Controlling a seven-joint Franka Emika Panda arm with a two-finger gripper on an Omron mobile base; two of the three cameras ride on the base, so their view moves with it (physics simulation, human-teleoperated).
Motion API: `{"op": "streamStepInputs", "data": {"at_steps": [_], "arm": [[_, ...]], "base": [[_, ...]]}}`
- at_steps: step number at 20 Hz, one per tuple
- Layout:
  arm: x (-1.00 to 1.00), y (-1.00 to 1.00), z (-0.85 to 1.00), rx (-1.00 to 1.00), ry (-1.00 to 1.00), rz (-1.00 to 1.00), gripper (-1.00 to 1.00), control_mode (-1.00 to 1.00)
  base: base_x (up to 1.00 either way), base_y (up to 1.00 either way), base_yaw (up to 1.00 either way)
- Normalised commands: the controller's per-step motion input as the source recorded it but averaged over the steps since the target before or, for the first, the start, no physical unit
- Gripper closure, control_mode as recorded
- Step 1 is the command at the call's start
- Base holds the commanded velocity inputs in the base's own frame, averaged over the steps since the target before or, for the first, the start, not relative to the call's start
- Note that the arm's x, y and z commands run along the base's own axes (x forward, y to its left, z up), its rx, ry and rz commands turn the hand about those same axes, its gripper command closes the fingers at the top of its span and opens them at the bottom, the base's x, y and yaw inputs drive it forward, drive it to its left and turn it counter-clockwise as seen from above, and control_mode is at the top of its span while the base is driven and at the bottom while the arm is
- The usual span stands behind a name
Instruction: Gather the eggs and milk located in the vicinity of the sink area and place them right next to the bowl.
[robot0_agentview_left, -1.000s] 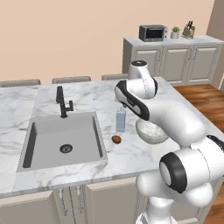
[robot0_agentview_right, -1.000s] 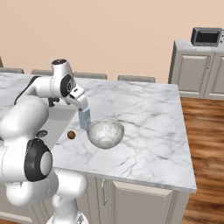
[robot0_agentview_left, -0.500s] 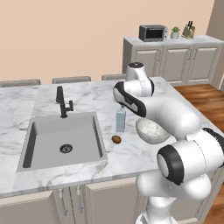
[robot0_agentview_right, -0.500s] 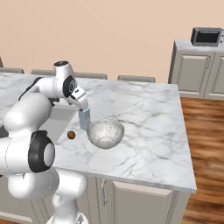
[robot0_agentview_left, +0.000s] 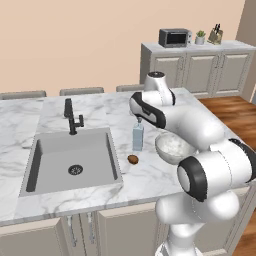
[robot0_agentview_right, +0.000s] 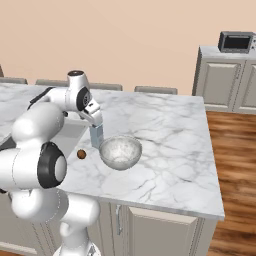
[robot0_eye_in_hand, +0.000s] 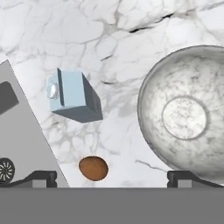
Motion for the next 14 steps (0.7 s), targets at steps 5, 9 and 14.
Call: {"op": "streamStepInputs", "data": {"at_steps": [5,9,14], "arm": [[0.19,0.0,-0.08,0.01,0.01,-0.03,-1.0,-1.0],[0.18,0.01,-0.08,0.01,0.01,-0.02,-1.0,-1.0],[0.12,0.09,-0.11,0.0,0.0,-0.02,-1.0,-1.0]], "base": [[0.0,0.0,0.0],[0.0,0.0,0.0],[0.0,0.0,0.0]]}}
